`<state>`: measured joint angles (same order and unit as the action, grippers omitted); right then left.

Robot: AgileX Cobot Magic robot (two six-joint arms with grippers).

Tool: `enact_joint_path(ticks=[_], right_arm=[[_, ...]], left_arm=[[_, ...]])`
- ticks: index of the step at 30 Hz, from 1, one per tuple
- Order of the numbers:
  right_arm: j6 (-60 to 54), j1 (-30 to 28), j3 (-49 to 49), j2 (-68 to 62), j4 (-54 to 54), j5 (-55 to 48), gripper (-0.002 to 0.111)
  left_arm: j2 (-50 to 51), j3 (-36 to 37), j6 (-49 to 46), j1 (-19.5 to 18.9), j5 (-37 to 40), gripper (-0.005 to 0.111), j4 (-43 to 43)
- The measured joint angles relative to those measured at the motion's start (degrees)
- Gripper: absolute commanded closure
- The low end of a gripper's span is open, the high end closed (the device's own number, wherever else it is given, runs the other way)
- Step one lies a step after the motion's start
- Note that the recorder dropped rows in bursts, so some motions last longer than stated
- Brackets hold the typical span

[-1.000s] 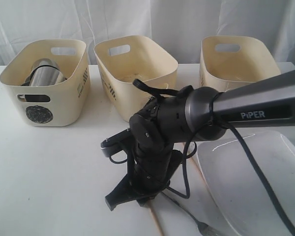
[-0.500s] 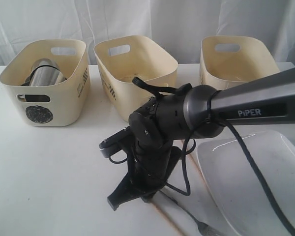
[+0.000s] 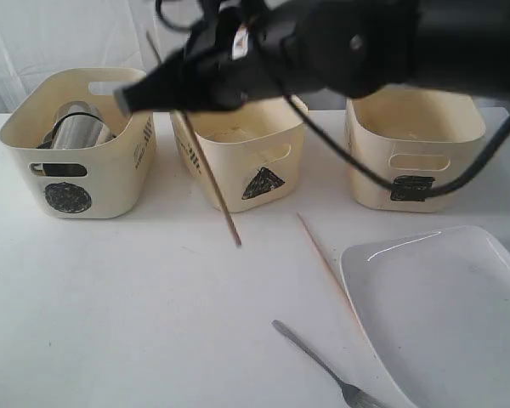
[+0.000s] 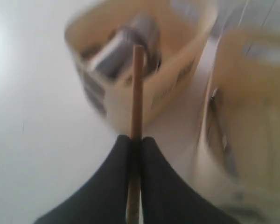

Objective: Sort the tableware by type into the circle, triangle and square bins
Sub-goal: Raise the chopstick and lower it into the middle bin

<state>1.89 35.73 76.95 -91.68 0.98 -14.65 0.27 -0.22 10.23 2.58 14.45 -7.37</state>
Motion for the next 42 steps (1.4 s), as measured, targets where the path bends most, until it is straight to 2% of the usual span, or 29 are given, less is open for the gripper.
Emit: enact_joint_path(ticks=[3,8,15,26,31,33,38,42], right_arm=[[0.00,-4.28,0.22,2.98,-0.25,12.81,0.108],[0.00,-9.51,0.22,1.00,-0.40,23.99,0.108],[0.00,-11.90,0.22,-3.52,0.38,31.89,0.108],[-6.78,-15.19,-0.63,-10.73,13.15,43.22,0.108],[-8.40,-15.41,-0.80,-16.37,15.63,51.17,0.108],[-8.50,-15.41,-0.89,-18.42,15.77,53.86,0.104],[-8.50,-15.41,-0.89,-21.55,16.08,54.61,0.084],[-8.50,-15.41,-0.89,-21.85,16.08,54.40,0.078]], left_arm=[[0.00,0.00,0.00,0.00,0.00,0.107,0.00],[0.00,0.00,0.00,0.00,0.00,0.107,0.00],[0.00,0.00,0.00,0.00,0.00,0.107,0.00],[0.00,0.00,0.00,0.00,0.00,0.107,0.00],[0.00,0.00,0.00,0.00,0.00,0.107,0.00],[0.00,0.00,0.00,0.00,0.00,0.107,0.00],[0.00,0.00,0.00,0.00,0.00,0.107,0.00],[0.00,0.00,0.00,0.00,0.00,0.107,0.00]])
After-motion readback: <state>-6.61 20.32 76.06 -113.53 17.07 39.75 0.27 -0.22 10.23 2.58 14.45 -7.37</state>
